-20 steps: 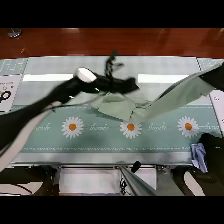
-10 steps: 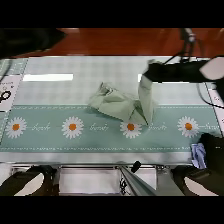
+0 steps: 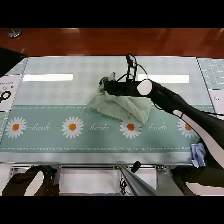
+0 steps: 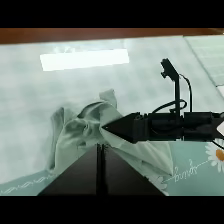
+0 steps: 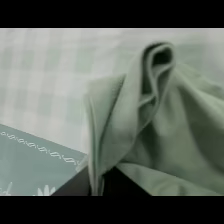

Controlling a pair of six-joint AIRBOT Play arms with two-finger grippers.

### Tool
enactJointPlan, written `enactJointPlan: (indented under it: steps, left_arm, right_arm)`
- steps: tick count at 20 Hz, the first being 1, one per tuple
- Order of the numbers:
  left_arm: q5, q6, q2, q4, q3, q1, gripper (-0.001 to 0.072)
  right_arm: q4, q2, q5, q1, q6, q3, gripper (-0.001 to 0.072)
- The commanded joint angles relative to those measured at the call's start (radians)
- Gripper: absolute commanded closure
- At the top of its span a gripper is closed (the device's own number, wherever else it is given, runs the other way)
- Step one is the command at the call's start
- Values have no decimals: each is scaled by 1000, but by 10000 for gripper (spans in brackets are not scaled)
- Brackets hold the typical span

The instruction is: Fold the shirts.

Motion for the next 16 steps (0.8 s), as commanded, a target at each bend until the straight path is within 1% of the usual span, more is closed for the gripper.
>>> enactJointPlan:
  steps: [1,2,3,5,6,7,9,10,11,12,13,14,15,16]
  left_arm:
    - [-48,-21,29,42,-5,6,691]
    - [-39,-21,28,48,-16,6,691]
    - [-30,-21,26,54,-31,6,691]
    - [1,-20,18,76,-79,6,690]
    - [24,-20,13,102,-108,6,690]
    - [46,-20,5,125,-139,6,690]
    - [64,-20,-18,139,-194,6,690]
    - [63,-20,-29,138,-212,5,690]
    - [63,-20,-37,138,-228,6,690]
    - [63,-20,-43,138,-238,6,690]
    - [62,-20,-47,138,-246,5,690]
    - [59,-20,-49,139,-250,6,690]
    - [60,-16,-50,139,-256,5,690]
    - [60,-17,-50,139,-263,6,690]
  right_arm:
    - [103,-46,-61,56,0,0,477]
    - [102,-45,-47,58,-9,0,357]
    - [94,-37,-5,51,-33,0,266]
    - [16,3,148,-6,-89,0,255]
    - [-71,38,247,-48,-90,0,255]
    - [-176,79,348,-93,-90,0,255]
    - [-474,174,570,-196,-51,-1,255]
    - [-650,219,687,-253,-37,-3,255]
    - [-780,253,775,-309,-37,-17,255]
    - [-825,288,846,-385,-47,-50,257]
    - [-782,318,882,-462,-88,-100,256]
    - [-683,349,884,-546,-130,-174,186]
    - [-567,373,853,-618,-154,-250,157]
    - [-434,386,803,-684,-190,-329,157]
